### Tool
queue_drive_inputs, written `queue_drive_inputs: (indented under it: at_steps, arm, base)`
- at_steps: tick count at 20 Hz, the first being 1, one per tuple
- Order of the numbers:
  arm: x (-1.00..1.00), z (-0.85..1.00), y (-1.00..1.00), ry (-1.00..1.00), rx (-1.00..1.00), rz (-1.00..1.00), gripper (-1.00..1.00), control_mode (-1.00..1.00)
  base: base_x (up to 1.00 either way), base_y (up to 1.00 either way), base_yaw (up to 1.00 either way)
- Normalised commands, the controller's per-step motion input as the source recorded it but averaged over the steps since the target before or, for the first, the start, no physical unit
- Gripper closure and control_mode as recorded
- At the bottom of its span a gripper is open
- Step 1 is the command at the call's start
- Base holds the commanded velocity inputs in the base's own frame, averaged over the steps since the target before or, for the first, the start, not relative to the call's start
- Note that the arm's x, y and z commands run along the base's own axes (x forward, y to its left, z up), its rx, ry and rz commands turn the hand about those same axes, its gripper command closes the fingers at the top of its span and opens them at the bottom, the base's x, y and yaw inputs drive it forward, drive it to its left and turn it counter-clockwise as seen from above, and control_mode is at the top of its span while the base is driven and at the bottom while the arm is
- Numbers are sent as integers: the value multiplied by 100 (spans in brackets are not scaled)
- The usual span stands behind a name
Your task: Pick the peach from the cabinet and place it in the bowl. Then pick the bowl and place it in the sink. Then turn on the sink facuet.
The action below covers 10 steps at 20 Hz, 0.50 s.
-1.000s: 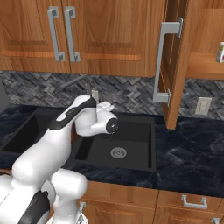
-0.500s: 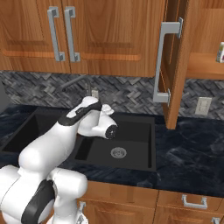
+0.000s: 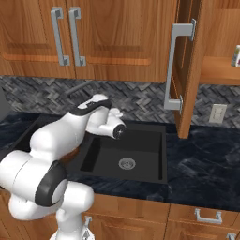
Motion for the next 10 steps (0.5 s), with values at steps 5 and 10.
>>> queue_drive_inputs:
  at_steps: [5,10]
  arm:
    - [47,-35,0,1,0,0,-100,-100]
    - [57,-9,0,0,0,0,-100,-100]
  base:
    - [0,0,0]
    - [0,0,0]
